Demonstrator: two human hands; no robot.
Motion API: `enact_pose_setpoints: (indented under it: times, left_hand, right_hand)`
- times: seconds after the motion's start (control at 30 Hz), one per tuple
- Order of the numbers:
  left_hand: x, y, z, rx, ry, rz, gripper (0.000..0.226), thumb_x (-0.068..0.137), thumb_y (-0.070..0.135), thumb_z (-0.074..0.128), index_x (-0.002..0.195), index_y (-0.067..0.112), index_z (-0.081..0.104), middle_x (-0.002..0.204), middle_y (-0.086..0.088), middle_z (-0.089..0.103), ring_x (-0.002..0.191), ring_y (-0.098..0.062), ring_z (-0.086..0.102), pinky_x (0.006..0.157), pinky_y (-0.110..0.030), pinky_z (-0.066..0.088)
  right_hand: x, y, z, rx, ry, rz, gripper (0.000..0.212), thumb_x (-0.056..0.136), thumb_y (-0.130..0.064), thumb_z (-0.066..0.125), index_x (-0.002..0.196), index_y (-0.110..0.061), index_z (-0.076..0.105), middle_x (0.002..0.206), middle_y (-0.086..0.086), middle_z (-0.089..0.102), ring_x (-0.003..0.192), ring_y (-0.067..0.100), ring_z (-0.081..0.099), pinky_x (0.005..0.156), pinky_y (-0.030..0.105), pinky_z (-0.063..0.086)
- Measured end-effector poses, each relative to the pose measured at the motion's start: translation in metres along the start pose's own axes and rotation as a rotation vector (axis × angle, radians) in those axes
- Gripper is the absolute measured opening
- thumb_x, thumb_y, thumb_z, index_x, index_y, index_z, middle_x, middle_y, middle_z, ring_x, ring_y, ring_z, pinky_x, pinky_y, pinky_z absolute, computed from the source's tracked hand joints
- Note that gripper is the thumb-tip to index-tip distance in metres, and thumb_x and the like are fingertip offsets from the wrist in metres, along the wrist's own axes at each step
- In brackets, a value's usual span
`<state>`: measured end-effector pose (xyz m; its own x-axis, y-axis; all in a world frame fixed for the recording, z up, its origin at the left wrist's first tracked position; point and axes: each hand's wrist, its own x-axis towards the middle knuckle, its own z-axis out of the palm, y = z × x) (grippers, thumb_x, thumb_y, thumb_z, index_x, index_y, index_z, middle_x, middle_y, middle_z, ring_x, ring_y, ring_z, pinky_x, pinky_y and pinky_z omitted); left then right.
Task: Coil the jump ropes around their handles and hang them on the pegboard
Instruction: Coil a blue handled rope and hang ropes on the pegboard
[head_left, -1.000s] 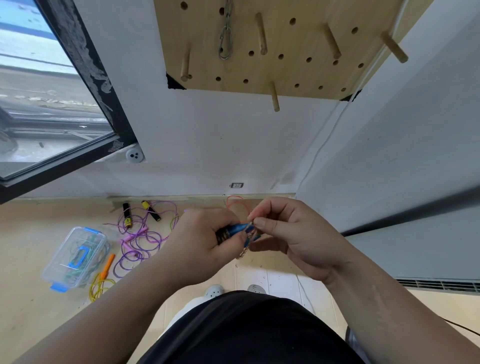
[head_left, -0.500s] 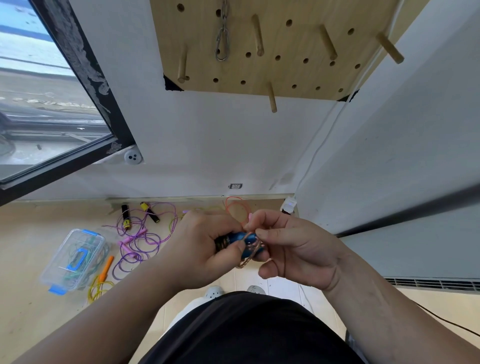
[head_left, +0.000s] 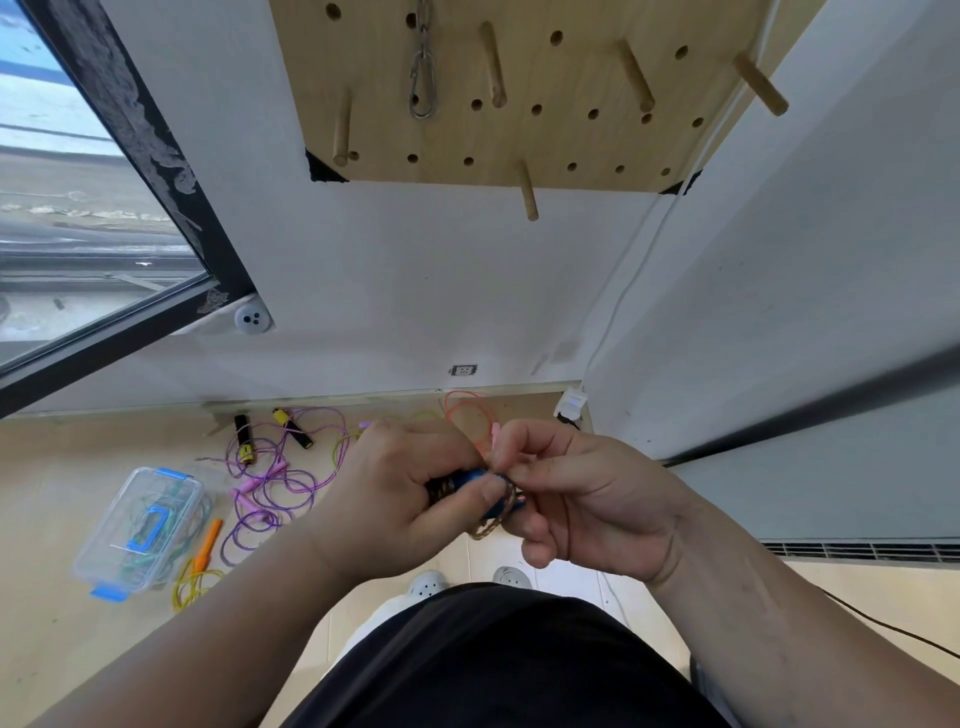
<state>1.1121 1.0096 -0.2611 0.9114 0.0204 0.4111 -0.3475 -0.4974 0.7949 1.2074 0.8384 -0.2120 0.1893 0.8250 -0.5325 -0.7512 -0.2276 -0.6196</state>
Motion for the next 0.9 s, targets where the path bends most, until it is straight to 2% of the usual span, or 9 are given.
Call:
enact_pose_setpoints:
  times: [0.1, 0.2, 0.3, 0.4, 0.53, 0.63, 0.67, 0.73, 0.9]
  left_hand:
    - [0.002, 0.001, 0.000, -0.032, -0.010, -0.020, 0.021, 0.095, 0.020, 0.054, 0.075, 0.026, 0.058, 0.066, 0.029, 0.043, 0.061, 0.007, 0.043, 0.061, -0.014, 0.031]
    - [0.002, -0.002, 0.002, -0.026, -0.001, -0.053, 0.023, 0.094, 0.020, 0.052, 0.073, 0.028, 0.055, 0.064, 0.027, 0.043, 0.059, 0.003, 0.043, 0.058, -0.020, 0.033]
    - [0.000, -0.001, 0.006, -0.063, 0.056, -0.131, 0.026, 0.092, 0.023, 0.051, 0.067, 0.026, 0.052, 0.058, 0.019, 0.041, 0.054, -0.003, 0.041, 0.053, -0.026, 0.034]
    - [0.000, 0.000, 0.011, -0.086, 0.068, -0.169, 0.034, 0.090, 0.023, 0.049, 0.059, 0.012, 0.052, 0.054, 0.010, 0.042, 0.052, -0.012, 0.042, 0.050, -0.032, 0.035]
    - [0.003, 0.005, 0.012, -0.051, 0.064, -0.227, 0.036, 0.087, 0.026, 0.049, 0.059, 0.006, 0.057, 0.051, -0.002, 0.047, 0.050, -0.020, 0.045, 0.049, -0.039, 0.038]
    - [0.004, 0.013, 0.013, -0.143, 0.093, -0.355, 0.009, 0.088, 0.017, 0.054, 0.083, 0.021, 0.061, 0.056, 0.004, 0.062, 0.047, -0.011, 0.050, 0.048, -0.023, 0.042]
    - [0.004, 0.016, 0.013, -0.165, 0.105, -0.376, 0.015, 0.088, 0.012, 0.055, 0.088, 0.026, 0.059, 0.057, 0.007, 0.063, 0.047, -0.009, 0.051, 0.049, -0.019, 0.042]
    - [0.004, 0.017, 0.013, -0.132, 0.120, -0.361, 0.026, 0.087, 0.008, 0.054, 0.086, 0.032, 0.065, 0.061, 0.009, 0.063, 0.047, -0.008, 0.051, 0.049, -0.015, 0.040]
    - [0.007, 0.017, 0.015, -0.165, 0.189, -0.497, 0.027, 0.086, 0.019, 0.054, 0.079, 0.038, 0.072, 0.066, 0.000, 0.067, 0.049, -0.020, 0.057, 0.042, -0.032, 0.047]
  right_hand:
    - [-0.001, 0.002, -0.003, 0.028, 0.009, -0.011, 0.011, 0.083, -0.011, 0.066, 0.077, -0.018, 0.072, 0.077, 0.006, 0.056, 0.050, 0.012, 0.054, 0.045, 0.027, 0.052]
    - [-0.002, 0.002, -0.002, 0.037, 0.052, -0.017, 0.009, 0.082, -0.011, 0.070, 0.076, -0.017, 0.071, 0.075, 0.006, 0.056, 0.048, 0.012, 0.053, 0.043, 0.026, 0.051]
    - [-0.004, -0.004, 0.002, -0.110, 0.132, -0.039, 0.010, 0.089, -0.010, 0.065, 0.087, -0.018, 0.071, 0.078, 0.006, 0.058, 0.048, 0.013, 0.052, 0.043, 0.026, 0.049]
    - [-0.005, -0.011, 0.002, -0.343, 0.201, -0.064, 0.012, 0.097, -0.005, 0.060, 0.099, -0.015, 0.066, 0.083, 0.006, 0.063, 0.053, 0.017, 0.058, 0.045, 0.028, 0.052]
    - [-0.006, -0.018, 0.000, -0.516, 0.255, -0.079, 0.005, 0.097, -0.005, 0.063, 0.096, -0.010, 0.065, 0.089, 0.012, 0.069, 0.060, 0.022, 0.066, 0.048, 0.029, 0.054]
    - [-0.003, -0.023, 0.000, -0.576, 0.293, -0.089, 0.003, 0.097, -0.006, 0.063, 0.096, -0.009, 0.063, 0.092, 0.024, 0.068, 0.060, 0.021, 0.066, 0.049, 0.029, 0.055]
    - [-0.001, -0.024, 0.000, -0.588, 0.302, -0.082, 0.003, 0.098, -0.007, 0.063, 0.097, -0.009, 0.062, 0.093, 0.025, 0.067, 0.059, 0.021, 0.066, 0.049, 0.029, 0.055]
    - [0.002, -0.025, -0.003, -0.584, 0.311, -0.050, 0.004, 0.099, -0.008, 0.062, 0.097, -0.011, 0.059, 0.090, 0.019, 0.066, 0.058, 0.021, 0.065, 0.051, 0.031, 0.055]
    - [0.010, -0.019, -0.005, -0.414, 0.353, -0.052, 0.002, 0.101, -0.007, 0.057, 0.101, -0.009, 0.058, 0.091, 0.018, 0.061, 0.054, 0.017, 0.061, 0.048, 0.027, 0.053]
